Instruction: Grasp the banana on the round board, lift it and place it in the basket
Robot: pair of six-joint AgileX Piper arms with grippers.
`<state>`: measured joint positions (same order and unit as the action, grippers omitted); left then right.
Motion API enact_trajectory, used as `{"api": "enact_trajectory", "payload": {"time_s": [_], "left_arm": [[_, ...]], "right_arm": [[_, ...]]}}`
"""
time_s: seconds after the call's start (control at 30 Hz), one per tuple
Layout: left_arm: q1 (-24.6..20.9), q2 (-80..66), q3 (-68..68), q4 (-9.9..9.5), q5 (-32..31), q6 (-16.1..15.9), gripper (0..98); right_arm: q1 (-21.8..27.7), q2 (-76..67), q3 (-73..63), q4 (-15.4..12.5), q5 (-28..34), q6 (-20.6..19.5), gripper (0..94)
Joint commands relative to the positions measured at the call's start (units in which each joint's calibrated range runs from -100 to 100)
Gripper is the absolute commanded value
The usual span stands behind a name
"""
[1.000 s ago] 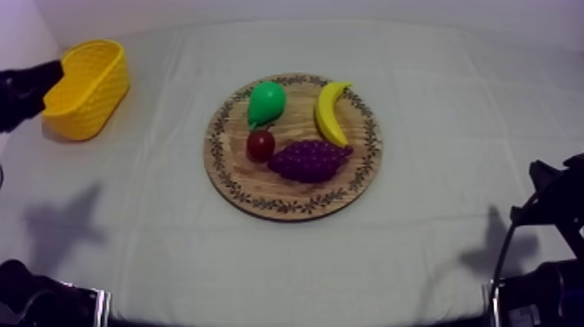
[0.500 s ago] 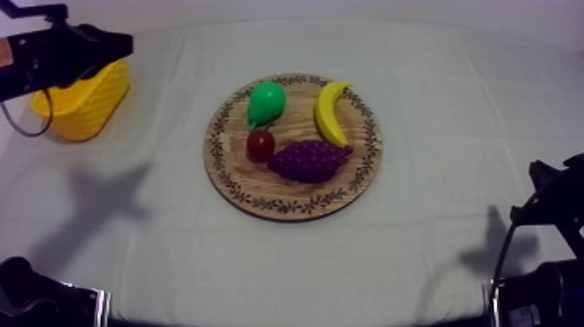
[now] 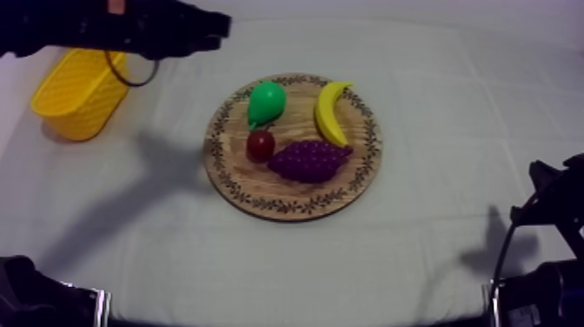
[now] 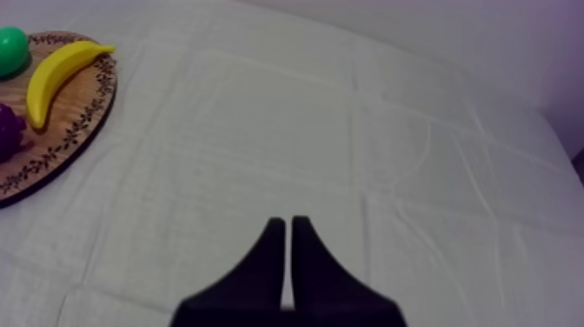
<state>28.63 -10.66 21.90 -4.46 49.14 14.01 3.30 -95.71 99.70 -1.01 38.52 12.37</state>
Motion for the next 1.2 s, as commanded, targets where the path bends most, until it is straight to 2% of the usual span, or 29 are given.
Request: {"api": "enact_trajectory", "payload": {"time_s": [0.0, 0.23, 0.67, 0.73, 0.9, 0.97, 1.07, 1.17], "left_arm": [[0.59, 5.37, -3.31, 0.19, 0.53, 0.2, 3.7], [2.21, 17.0, -12.68, 0.27, 3.64, 0.46, 2.1], [3.33, 32.48, -30.12, 1.0, 10.22, 2.42, 9.5], [3.43, 34.9, -33.08, 1.18, 11.86, 2.51, 16.2], [3.55, 40.62, -39.64, 1.37, 16.93, 2.91, 60.4], [3.55, 42.7, -42.15, 1.37, 18.96, 2.85, 72.3], [3.49, 45.38, -44.84, 1.48, 20.75, 2.91, 80.7], [3.28, 47.97, -47.55, 1.58, 22.44, 2.92, 83.6]], "right_arm": [[-0.01, 0.04, -0.03, 0.01, 0.03, 0.01, 0.6], [-0.01, 0.04, -0.03, 0.01, 0.03, 0.01, 0.6], [-0.01, 0.04, -0.03, 0.01, 0.03, 0.01, 0.6], [-0.01, 0.04, -0.03, 0.01, 0.03, 0.01, 0.6], [-0.01, 0.04, -0.03, 0.01, 0.03, 0.01, 0.6], [-0.01, 0.04, -0.03, 0.01, 0.03, 0.01, 0.6], [-0.01, 0.04, -0.03, 0.01, 0.03, 0.01, 0.6], [-0.01, 0.04, -0.03, 0.01, 0.03, 0.01, 0.6]]}}
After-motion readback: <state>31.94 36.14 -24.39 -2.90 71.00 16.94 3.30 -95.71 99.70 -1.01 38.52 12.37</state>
